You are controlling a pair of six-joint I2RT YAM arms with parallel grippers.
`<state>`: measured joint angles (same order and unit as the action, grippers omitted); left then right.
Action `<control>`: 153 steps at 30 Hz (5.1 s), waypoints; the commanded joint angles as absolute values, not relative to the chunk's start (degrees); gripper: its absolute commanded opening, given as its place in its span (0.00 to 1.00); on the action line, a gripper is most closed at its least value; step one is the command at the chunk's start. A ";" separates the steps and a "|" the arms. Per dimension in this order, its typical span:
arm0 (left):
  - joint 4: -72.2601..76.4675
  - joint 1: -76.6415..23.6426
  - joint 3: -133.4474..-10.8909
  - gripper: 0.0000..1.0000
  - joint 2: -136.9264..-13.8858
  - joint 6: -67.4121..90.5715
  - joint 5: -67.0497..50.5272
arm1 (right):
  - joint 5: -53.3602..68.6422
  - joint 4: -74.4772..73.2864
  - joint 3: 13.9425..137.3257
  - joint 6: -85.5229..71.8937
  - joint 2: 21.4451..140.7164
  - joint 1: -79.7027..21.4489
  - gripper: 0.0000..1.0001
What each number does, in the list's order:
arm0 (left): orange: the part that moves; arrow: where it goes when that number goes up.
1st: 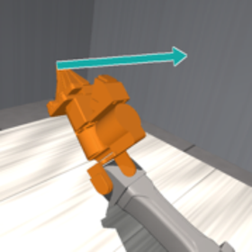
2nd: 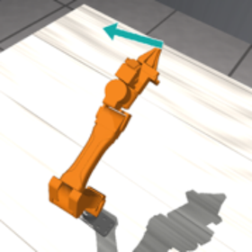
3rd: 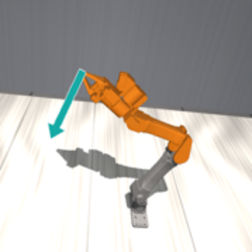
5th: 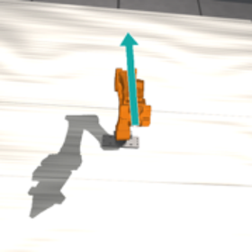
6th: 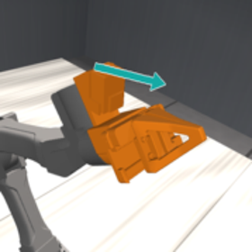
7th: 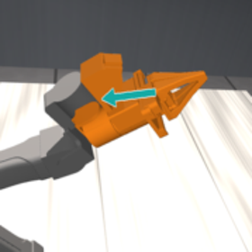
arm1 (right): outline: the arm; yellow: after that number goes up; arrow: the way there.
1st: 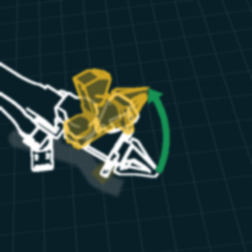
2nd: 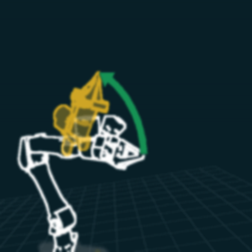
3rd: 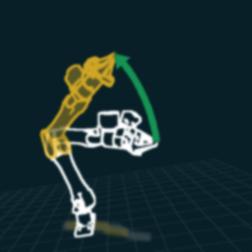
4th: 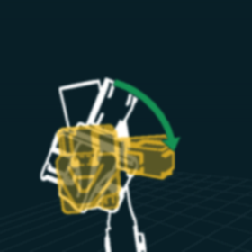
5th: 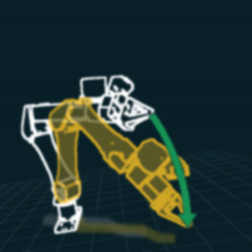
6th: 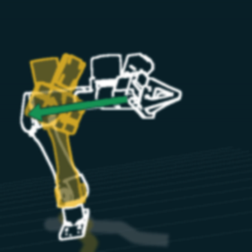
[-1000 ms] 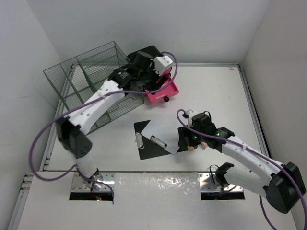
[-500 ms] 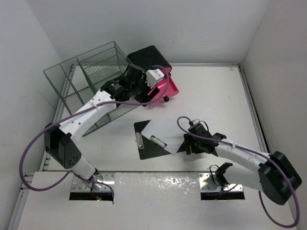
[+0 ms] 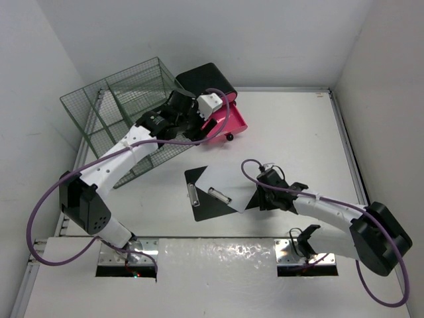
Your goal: Organize the desk
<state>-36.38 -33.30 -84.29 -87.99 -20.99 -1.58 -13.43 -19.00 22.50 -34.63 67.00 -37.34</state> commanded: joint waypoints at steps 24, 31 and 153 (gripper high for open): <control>-39.38 -22.34 -93.25 0.69 -81.48 -16.88 -4.48 | -14.78 -18.56 51.93 -14.09 68.71 -37.53 0.00; -38.49 -17.41 -89.83 0.69 -74.28 -16.70 -5.62 | -5.55 -9.94 73.63 -8.18 92.17 -32.27 0.00; -39.20 -14.50 -81.21 0.70 -72.42 -22.06 2.81 | -0.62 36.13 70.83 -21.52 122.07 -26.19 0.60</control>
<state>-40.14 -15.25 -80.53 -72.44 -22.00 3.75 -2.50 32.64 69.63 -18.83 120.62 -26.37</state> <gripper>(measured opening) 0.695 0.602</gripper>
